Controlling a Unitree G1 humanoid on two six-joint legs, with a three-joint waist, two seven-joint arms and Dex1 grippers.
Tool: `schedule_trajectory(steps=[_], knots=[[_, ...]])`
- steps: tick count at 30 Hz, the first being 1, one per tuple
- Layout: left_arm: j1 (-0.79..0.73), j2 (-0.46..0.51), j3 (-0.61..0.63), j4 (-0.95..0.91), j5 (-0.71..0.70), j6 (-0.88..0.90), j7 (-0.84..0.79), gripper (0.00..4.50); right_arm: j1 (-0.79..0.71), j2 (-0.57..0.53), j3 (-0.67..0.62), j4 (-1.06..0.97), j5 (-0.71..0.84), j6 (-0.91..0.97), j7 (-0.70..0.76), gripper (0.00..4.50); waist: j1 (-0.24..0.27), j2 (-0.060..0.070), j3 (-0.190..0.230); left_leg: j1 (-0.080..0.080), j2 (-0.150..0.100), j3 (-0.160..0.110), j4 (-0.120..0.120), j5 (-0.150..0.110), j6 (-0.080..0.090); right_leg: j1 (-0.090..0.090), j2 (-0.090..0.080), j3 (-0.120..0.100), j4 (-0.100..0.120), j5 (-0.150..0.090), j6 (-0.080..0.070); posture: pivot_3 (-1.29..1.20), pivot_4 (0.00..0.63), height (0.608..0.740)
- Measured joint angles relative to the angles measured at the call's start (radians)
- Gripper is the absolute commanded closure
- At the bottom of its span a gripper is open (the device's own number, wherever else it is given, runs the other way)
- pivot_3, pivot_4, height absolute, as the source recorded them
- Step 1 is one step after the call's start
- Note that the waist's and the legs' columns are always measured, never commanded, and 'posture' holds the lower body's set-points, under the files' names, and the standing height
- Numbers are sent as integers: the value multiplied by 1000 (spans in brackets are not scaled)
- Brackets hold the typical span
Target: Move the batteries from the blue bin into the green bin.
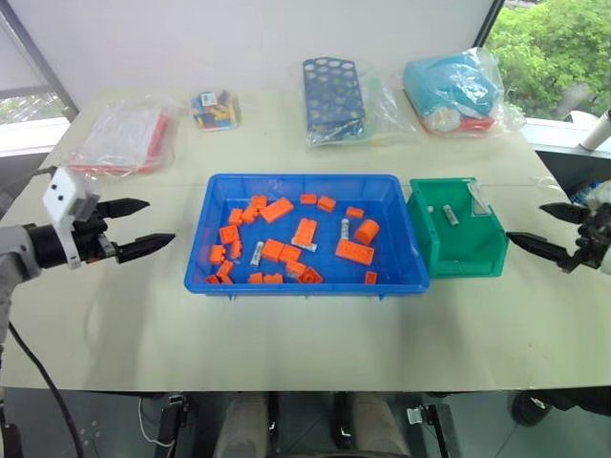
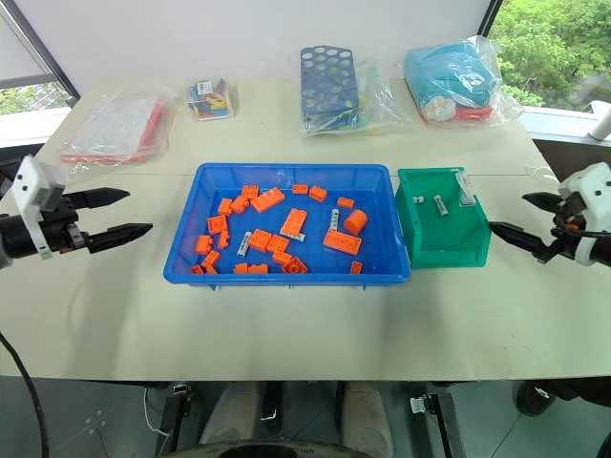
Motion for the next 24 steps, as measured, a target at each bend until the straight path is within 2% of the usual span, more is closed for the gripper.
schedule_trajectory(steps=[14,24], knots=[[49,-26,16,-60,7,4,74,0,-27,13,29,17,-6,0,-10,39,1,0,0,0,0,1,0,0,0,0,1,0,1,0,0,0,150,737],[73,-52,31,-174,-78,82,69,0,-87,6,51,-14,-9,65,-7,39,-4,1,0,0,0,1,1,0,0,0,2,0,2,0,1,0,150,737]])
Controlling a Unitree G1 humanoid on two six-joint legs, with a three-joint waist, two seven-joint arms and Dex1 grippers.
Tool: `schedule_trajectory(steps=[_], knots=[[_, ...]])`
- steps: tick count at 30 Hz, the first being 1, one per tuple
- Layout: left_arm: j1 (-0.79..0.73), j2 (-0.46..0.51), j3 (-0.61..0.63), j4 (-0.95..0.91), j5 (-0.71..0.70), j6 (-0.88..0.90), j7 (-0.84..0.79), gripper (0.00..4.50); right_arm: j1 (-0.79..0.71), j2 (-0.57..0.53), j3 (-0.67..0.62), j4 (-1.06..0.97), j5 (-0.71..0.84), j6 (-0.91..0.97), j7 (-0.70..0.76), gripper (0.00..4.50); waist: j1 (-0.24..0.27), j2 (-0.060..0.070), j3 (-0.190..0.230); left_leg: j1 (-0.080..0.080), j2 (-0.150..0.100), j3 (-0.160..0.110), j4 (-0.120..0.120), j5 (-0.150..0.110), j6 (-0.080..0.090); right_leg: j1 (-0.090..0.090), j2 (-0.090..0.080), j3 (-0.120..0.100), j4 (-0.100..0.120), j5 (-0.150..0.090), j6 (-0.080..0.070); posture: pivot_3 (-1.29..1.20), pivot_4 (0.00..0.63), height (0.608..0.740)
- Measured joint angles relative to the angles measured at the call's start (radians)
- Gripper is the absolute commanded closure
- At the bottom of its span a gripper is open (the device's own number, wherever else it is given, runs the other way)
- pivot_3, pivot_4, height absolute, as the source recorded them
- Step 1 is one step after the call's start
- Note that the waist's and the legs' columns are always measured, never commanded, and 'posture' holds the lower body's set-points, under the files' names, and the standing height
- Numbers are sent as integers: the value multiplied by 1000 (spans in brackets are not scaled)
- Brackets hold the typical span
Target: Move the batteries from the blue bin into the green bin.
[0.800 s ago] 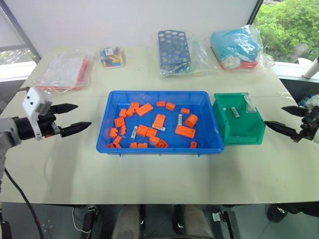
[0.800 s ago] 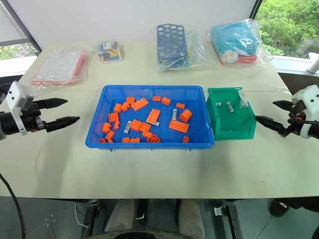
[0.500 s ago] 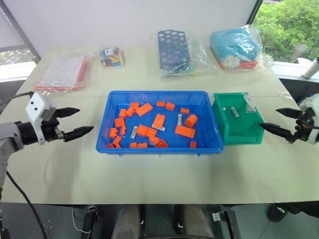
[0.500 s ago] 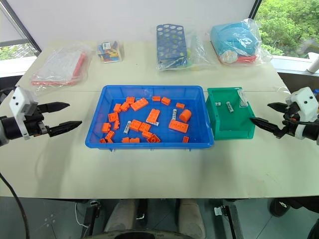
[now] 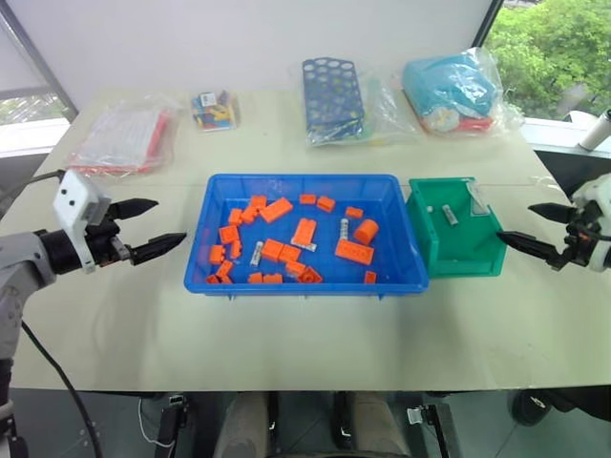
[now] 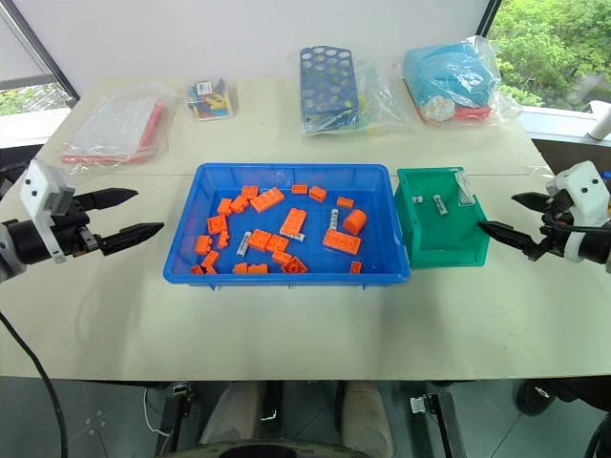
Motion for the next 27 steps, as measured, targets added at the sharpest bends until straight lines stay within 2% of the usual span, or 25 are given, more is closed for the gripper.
schedule_trajectory(steps=[2,4,8,10,15,18,22,27], knots=[[3,1,0,-29,-20,17,-16,0,-51,1,26,-59,20,40,2,39,-8,0,0,0,0,-1,0,0,0,0,1,0,1,0,0,0,150,737],[-5,10,-1,-53,-42,40,-29,0,-183,30,91,-158,57,124,-6,39,-22,2,1,1,1,-1,0,0,0,-1,2,1,1,0,0,0,150,737],[-29,17,-5,-66,-49,54,-32,0,-396,150,250,-270,67,223,-51,39,-19,1,1,1,2,-2,-2,0,-1,-2,5,0,2,0,0,0,150,737],[-35,18,-7,-63,-48,59,-32,0,-472,237,325,-263,63,286,-87,39,-13,1,1,-1,2,-2,-3,0,-1,-2,4,0,2,1,1,0,150,737],[-3,20,-19,-91,-48,65,-54,0,-659,565,542,-210,26,402,-190,39,-21,1,1,-1,1,-1,-4,1,-1,-4,4,0,3,2,3,0,150,737],[53,36,-21,-127,-43,57,-75,0,-713,716,672,-123,-26,430,-225,39,-16,1,1,-1,1,0,-4,1,-2,-4,4,0,3,2,3,0,150,737],[135,59,-13,-147,-23,42,-105,0,-728,837,807,11,-94,436,-227,39,-13,0,0,-2,1,0,-3,2,-3,-3,3,0,2,2,1,0,150,737],[168,61,36,-167,-24,45,-96,0,-736,925,853,174,-165,402,-227,39,-16,-1,0,-1,1,-1,-4,2,-4,-3,3,-1,2,2,0,0,150,737]])
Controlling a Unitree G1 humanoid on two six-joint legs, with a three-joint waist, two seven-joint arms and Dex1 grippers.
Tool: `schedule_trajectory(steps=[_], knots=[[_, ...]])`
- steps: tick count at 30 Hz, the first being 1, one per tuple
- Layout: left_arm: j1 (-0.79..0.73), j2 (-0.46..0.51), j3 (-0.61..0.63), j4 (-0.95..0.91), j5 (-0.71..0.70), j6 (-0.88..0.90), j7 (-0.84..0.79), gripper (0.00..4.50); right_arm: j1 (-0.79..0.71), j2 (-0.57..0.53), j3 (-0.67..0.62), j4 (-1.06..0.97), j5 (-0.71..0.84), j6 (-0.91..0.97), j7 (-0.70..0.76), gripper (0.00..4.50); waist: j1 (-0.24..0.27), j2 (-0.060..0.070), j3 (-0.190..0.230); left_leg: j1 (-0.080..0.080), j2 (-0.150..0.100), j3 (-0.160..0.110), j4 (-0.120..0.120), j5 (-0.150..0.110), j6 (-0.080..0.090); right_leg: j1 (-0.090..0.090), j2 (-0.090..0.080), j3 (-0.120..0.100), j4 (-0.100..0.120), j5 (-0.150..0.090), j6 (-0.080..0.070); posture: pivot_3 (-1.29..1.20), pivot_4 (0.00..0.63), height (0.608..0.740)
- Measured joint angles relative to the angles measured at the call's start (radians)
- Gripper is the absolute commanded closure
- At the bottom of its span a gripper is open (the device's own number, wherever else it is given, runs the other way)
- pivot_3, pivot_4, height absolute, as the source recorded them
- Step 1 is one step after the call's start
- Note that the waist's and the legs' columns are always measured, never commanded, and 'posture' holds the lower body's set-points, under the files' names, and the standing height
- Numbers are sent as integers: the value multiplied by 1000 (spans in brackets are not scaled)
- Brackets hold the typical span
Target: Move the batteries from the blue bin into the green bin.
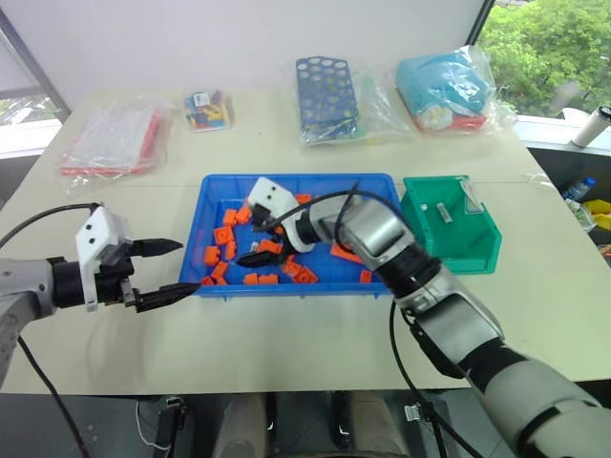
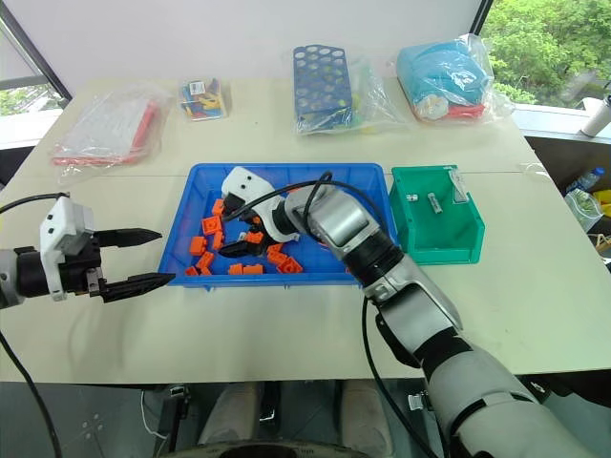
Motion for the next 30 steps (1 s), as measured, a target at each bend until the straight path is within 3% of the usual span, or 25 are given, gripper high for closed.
schedule_trajectory(steps=[8,23,26,29,30], knots=[[19,-1,44,-60,-12,24,39,0,-41,68,-3,207,-90,-111,10,39,-12,0,0,1,0,0,-4,1,-2,-1,2,0,0,1,2,0,150,737],[-28,-1,41,-43,-22,29,66,0,-23,86,25,202,-211,-201,96,39,-28,0,0,1,0,-1,-4,2,-3,-1,1,-1,0,1,2,0,150,737],[-40,-1,26,-36,-20,26,70,0,-24,92,45,221,-255,-253,87,824,-28,0,0,2,0,-1,-4,2,-3,-1,1,-1,0,1,2,0,150,737],[-53,-2,6,-29,-19,21,73,0,-26,102,48,244,-282,-296,83,2261,-28,0,0,2,0,-1,-4,2,-4,0,1,-1,0,1,2,0,150,737],[-58,-2,4,-26,-19,20,73,0,-27,105,47,248,-286,-303,82,2258,-28,0,0,2,0,-2,-5,2,-4,0,2,-1,1,1,2,0,150,737]])
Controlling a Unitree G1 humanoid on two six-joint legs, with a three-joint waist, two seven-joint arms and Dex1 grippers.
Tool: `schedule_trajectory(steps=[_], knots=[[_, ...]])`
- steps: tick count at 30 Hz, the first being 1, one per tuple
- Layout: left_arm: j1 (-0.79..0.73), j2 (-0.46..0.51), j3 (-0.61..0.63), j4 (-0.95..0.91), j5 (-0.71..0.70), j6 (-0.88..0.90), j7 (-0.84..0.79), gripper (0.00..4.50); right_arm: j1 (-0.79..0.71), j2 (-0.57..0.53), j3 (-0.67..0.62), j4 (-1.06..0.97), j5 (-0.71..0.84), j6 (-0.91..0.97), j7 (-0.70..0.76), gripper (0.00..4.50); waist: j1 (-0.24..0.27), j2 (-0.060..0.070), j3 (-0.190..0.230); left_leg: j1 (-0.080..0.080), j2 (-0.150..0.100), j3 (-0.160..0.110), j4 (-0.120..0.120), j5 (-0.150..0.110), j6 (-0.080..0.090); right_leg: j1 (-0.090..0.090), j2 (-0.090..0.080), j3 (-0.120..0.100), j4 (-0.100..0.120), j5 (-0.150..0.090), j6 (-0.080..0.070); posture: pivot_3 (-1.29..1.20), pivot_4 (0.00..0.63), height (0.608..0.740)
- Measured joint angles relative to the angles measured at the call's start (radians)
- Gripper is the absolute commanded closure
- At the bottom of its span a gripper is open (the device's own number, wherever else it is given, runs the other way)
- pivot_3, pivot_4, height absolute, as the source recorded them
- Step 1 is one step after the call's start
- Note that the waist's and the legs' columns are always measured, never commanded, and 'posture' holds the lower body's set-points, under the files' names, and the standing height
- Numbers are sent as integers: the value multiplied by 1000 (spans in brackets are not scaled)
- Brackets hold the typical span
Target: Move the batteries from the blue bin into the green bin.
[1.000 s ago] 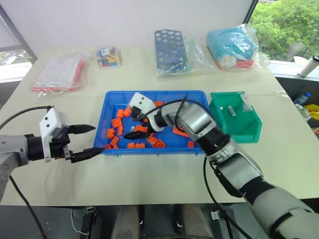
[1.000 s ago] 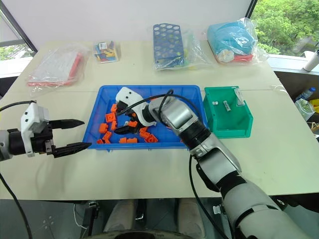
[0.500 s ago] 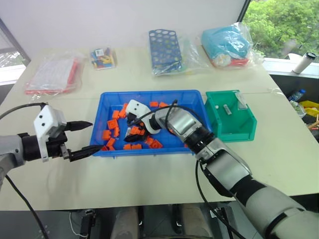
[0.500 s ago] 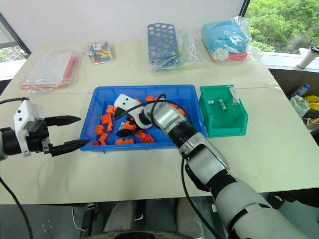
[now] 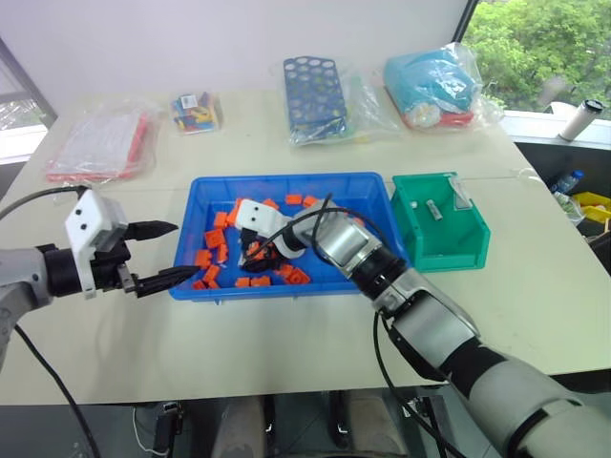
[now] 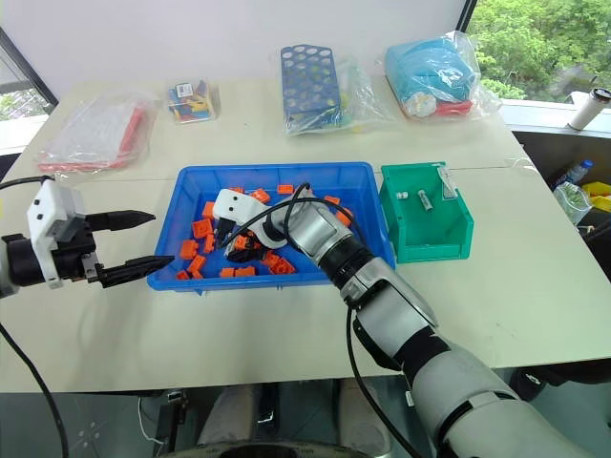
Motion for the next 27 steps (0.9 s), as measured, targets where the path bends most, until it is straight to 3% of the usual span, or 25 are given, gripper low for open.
schedule_trajectory(steps=[7,12,18,22,27], knots=[[-46,-3,-31,39,1,-19,-1,0,17,-7,-41,-45,12,66,20,2258,4,0,0,0,0,0,0,0,0,0,-1,0,0,0,0,0,150,737],[-74,-52,-94,46,3,-24,3,0,10,-94,-260,-253,142,300,7,2258,9,0,0,-2,0,-1,0,0,0,0,-1,0,0,0,0,0,150,737],[-133,-119,-180,57,21,-43,17,0,-4,-369,-566,-480,268,598,-58,2258,30,0,0,-1,-1,-1,0,0,0,0,-2,-1,-1,0,0,0,150,737],[-193,-156,-237,96,40,-54,22,0,129,-611,-691,-575,286,707,-93,2258,35,-1,0,-1,-2,1,0,0,0,1,-2,-1,-2,-1,-2,0,150,737],[-248,-182,-283,127,57,-71,11,0,291,-735,-766,-652,298,753,-133,2258,18,1,1,0,-1,1,0,0,1,0,2,1,-1,0,0,0,150,737]])
